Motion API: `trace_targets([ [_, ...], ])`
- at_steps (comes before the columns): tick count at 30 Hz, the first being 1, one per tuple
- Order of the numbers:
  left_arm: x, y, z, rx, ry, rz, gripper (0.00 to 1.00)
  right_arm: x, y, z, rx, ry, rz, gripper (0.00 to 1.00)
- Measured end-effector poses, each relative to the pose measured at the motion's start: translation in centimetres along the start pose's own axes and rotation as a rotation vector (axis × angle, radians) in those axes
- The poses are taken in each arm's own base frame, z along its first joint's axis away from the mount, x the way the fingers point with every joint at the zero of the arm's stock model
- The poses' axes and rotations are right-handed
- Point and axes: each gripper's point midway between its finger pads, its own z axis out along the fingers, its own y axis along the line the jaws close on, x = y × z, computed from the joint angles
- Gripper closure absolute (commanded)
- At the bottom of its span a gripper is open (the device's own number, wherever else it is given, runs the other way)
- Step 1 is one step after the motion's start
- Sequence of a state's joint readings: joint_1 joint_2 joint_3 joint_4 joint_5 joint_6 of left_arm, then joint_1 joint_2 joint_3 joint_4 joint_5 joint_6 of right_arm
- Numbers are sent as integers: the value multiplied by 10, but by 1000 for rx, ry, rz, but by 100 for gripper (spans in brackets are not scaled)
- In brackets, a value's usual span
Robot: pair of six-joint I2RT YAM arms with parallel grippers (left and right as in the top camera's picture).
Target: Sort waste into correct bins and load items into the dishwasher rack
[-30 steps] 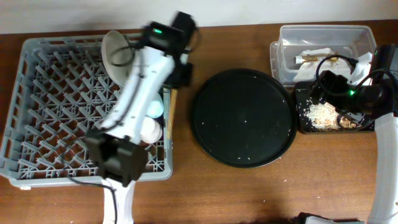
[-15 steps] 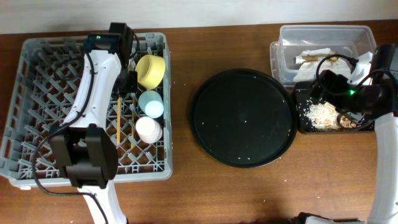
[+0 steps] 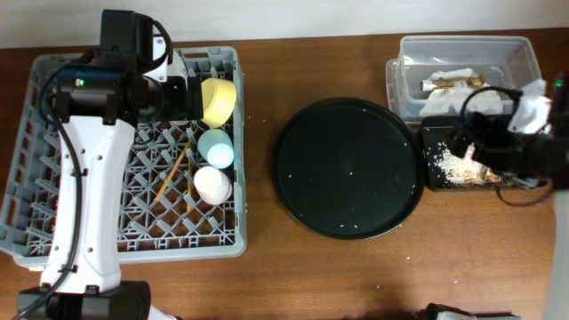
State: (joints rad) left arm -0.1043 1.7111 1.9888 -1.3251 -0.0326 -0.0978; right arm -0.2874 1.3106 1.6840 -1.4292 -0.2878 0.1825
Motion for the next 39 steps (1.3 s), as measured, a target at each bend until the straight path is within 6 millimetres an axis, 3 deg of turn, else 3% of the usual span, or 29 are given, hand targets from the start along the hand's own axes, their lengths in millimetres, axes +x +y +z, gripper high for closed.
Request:
trace_targets([
  [2, 0, 0, 0, 0, 0, 0, 1, 8, 12, -43, -18, -106, -65, 2],
  [3, 0, 0, 0, 0, 0, 0, 0, 24, 15, -64, -22, -135, -86, 2],
  [6, 0, 0, 0, 0, 1, 0, 1, 50, 21, -102, -37, -248, -119, 1],
  [13, 0, 0, 0, 0, 1, 0, 0, 44, 3, -111, 86, -315, -195, 2],
  [15, 0, 0, 0, 0, 0, 0, 0, 37, -2, -110, 116, -423, -266, 2],
  [16, -1, 0, 0, 0, -2, 0, 0, 25, 0, -107, 107, -551, -306, 2],
  [17, 0, 0, 0, 2, 1, 0, 0, 25, -3, -96, 102, -626, -333, 2],
  [18, 0, 0, 0, 3, 1, 0, 0, 30, -5, -57, 38, -743, -389, 2],
  [20, -1, -1, 0, 4, -3, 0, 1, 53, -9, -8, -31, -750, -433, 2],
  [23, 0, -1, 0, 4, 0, 0, 0, 83, -3, 47, -137, -809, -523, 2],
  [25, 0, -1, 0, 4, 1, 0, 1, 95, 3, 73, -199, -858, -573, 2],
  [27, 0, -1, 0, 4, 0, 0, 0, 100, 6, 89, -254, -942, -574, 2],
  [30, 0, -1, 0, 4, -1, 0, 0, 113, -7, 109, -257, -906, -471, 2],
  [39, 0, -1, 0, 4, 1, 0, 1, 112, -11, 111, -235, -906, -431, 2],
])
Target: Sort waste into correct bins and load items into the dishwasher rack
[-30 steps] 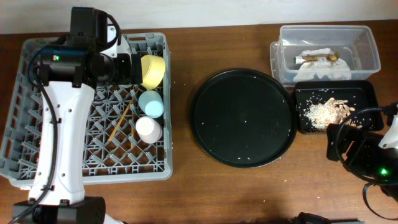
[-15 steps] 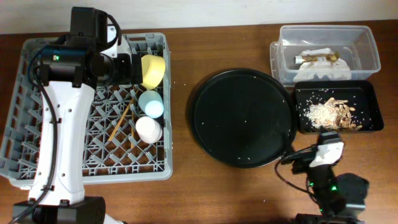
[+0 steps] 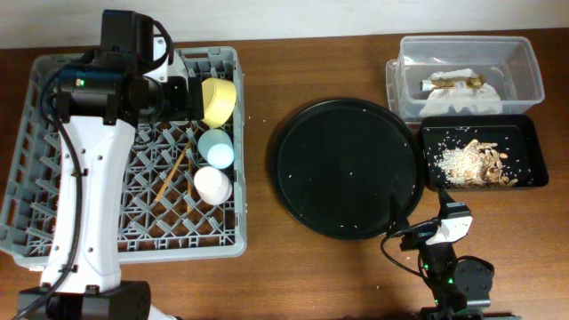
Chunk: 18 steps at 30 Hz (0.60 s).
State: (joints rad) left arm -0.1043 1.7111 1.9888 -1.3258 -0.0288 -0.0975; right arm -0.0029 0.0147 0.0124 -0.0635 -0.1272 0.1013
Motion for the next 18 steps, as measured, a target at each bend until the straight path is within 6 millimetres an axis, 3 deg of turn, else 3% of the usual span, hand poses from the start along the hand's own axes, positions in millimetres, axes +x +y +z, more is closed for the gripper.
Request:
trace_targets([
  [8, 0, 0, 0, 0, -1, 0, 0, 0, 0, 0, 0, 0, 0, 2],
  [10, -1, 1, -12, -1, -37, -1, 0, 0, 0, 0, 0, 0, 0, 2],
  [12, 6, 10, -72, -19, -240, -12, 0, 0, 0, 0, 0, -1, 0, 2],
  [13, 5, 15, -92, -20, -370, -26, 0, 0, 0, 0, -1, -1, 0, 2],
  [15, 16, 32, -98, -47, -593, -42, 0, -1, -1, 0, 5, -3, 0, 2],
  [16, 51, 38, -75, -66, -615, -29, 0, -1, -1, 0, 6, -3, 0, 2],
  [17, 56, 41, -69, -72, -688, -31, 1, -1, -1, 0, 6, -4, 0, 2],
  [18, 82, 47, -59, -86, -734, -36, 0, -1, -1, 0, 6, -2, 0, 2],
])
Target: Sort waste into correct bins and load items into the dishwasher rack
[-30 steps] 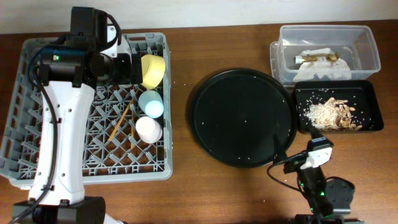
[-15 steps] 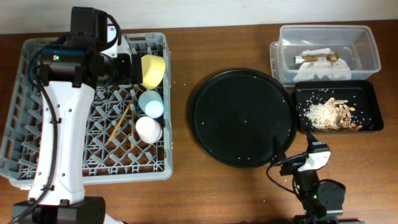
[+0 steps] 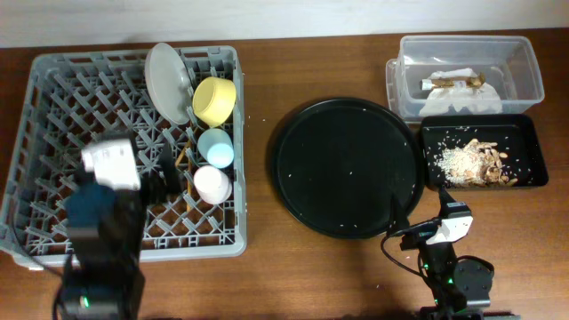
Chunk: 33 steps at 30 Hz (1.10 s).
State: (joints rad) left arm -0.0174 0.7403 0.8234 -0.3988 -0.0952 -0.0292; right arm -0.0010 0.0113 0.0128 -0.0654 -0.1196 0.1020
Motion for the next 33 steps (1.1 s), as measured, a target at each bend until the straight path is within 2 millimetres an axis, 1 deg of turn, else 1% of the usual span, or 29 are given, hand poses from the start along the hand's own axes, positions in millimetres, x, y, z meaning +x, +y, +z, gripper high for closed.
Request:
trace_targets([
  [2, 17, 5, -16, -6, -158, -3, 1, 0, 0, 0, 0, -1, -1, 1],
  [3, 42, 6, -24, -8, -208, 0, 0, 0, 0, 0, 0, -2, -1, 2],
  [4, 55, 7, -23, -10, -225, 3, 0, 0, 0, 0, 0, 0, -1, 2],
  [5, 61, 7, -23, -10, -256, 3, 0, 0, 0, 0, 0, 0, 0, 2],
  [6, 73, 7, -23, -10, -278, 1, 0, 0, 0, 0, 0, -1, -1, 2],
  [7, 88, 7, -19, -10, -287, 0, 1, 0, 0, 0, 0, -1, -1, 2],
  [8, 97, 7, -16, -9, -295, -1, 0, 0, 0, 0, 0, -1, 0, 1],
  [11, 112, 8, -15, -9, -327, -3, 0, 0, 0, 0, 0, 0, 0, 1],
  [12, 119, 8, -14, -9, -327, -3, 0, 0, 0, 0, -1, -1, -1, 2],
  [14, 145, 7, -7, -6, -241, 5, 0, 0, 0, 0, -1, -1, -1, 2],
  [18, 147, 5, -7, 9, -237, 7, 1, 0, 0, 0, -1, -1, 0, 2],
  [33, 147, 4, -6, 10, -235, 8, 0, 0, 0, 0, -1, -1, 0, 2],
])
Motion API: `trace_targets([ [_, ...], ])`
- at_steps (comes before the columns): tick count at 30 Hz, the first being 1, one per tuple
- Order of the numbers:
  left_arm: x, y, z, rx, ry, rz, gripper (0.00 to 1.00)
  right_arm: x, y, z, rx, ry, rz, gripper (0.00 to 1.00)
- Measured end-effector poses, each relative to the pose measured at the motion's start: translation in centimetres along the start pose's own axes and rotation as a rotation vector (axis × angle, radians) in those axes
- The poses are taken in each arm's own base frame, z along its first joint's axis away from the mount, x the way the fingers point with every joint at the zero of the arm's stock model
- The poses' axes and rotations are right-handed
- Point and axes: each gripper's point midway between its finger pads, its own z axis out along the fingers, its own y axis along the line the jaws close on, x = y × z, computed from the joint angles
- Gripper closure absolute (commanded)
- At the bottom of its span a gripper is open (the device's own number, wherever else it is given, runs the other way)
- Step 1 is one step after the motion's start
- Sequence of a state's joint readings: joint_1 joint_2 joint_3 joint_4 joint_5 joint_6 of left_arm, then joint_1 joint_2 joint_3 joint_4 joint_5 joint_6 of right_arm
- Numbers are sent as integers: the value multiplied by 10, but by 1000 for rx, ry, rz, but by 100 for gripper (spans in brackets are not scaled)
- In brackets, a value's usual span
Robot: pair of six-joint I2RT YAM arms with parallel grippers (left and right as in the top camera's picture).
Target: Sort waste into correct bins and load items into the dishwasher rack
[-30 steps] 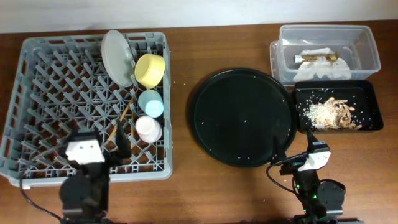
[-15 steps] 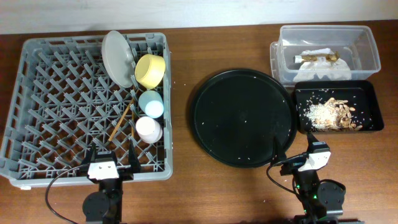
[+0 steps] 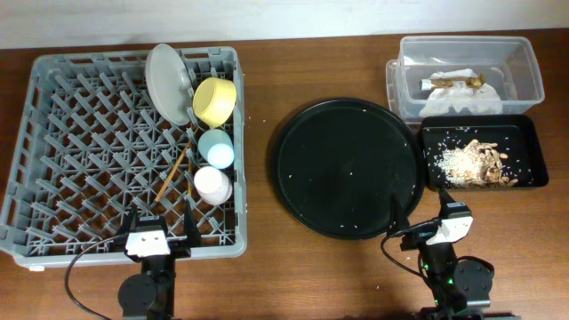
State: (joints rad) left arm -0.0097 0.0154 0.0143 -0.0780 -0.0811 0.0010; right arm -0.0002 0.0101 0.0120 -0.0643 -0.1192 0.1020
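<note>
The grey dishwasher rack (image 3: 53, 133) holds a grey plate (image 3: 169, 71) on edge, a yellow cup (image 3: 215, 100), a light blue cup (image 3: 216, 148), a white cup (image 3: 213, 185) and chopsticks (image 3: 173, 173). The round black tray (image 3: 347, 167) carries only crumbs. The clear bin (image 3: 524, 62) contains paper and a wrapper. Food scraps lie in the black bin (image 3: 526, 142). My left gripper (image 3: 158, 236) is folded back at the near table edge, just below the rack. My right gripper (image 3: 449, 229) is folded back near the tray's front right. Neither shows its jaws plainly.
Brown wooden table (image 3: 267, 267) with a few crumbs scattered on it. The rack fills the left side, the tray the middle, and the two bins the far right. Cables run from both folded arms at the near edge.
My left arm was over the rack's near left part and is now folded at the near table edge below the rack. The right arm and all objects are unchanged.
First my left arm reached over the rack's far side by the yellow cup, and my right arm hung over the black bin. Then the right arm was folded at the near edge. Then the left arm was nearer, with the plate uncovered. Now both arms rest folded.
</note>
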Motion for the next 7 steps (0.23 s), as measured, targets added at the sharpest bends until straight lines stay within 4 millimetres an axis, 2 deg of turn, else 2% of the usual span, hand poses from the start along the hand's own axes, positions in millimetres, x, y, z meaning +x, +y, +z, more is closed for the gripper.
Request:
trace_targets([
  [7, 0, 0, 0, 3, 0, 0, 1, 0, 0, 0, 0, 0, -1, 2],
])
